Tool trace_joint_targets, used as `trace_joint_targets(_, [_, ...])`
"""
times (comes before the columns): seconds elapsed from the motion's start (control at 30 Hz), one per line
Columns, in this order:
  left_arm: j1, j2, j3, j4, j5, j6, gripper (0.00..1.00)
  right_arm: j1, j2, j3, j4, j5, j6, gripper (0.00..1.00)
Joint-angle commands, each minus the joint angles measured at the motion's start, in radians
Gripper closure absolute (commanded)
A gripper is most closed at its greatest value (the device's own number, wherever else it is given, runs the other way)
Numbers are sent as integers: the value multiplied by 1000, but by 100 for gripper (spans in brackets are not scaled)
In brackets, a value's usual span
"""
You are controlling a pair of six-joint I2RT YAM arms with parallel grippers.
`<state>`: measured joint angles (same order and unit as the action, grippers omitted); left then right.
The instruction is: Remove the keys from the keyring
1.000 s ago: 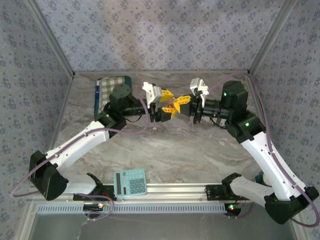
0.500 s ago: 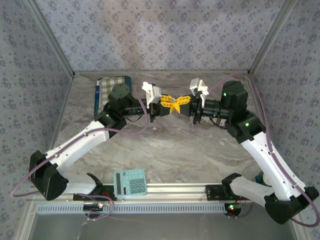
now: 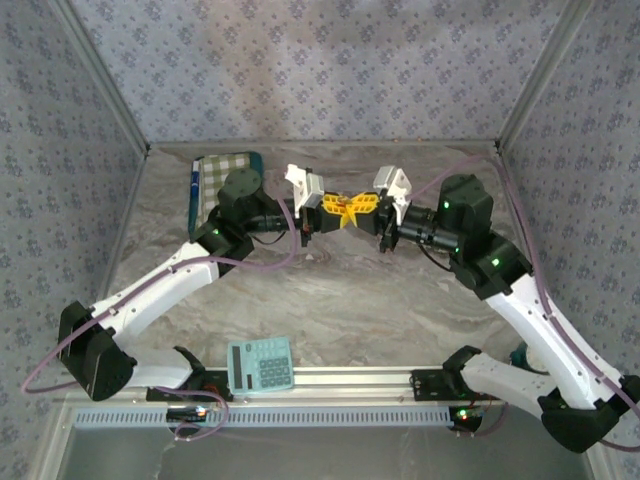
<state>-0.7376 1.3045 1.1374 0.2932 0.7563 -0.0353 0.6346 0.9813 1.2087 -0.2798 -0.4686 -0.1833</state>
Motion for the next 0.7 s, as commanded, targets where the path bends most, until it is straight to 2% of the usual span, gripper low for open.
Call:
trace_joint_targets(0.0, [25, -27, 5, 76, -22, -66, 100, 72, -35, -47, -37, 141, -155, 100])
trace_joint_targets(0.17, [52, -27, -18, 125, 6, -125, 100, 114, -68, -94, 4, 253, -198, 100])
trace_joint_targets(0.5, [58, -37, -24, 115, 19, -142, 100, 193, -89, -137, 70, 435, -283, 100])
trace_joint_targets(0.67, [67, -35, -28, 154, 27, -183, 100, 219, -108, -178, 107, 468, -338, 100])
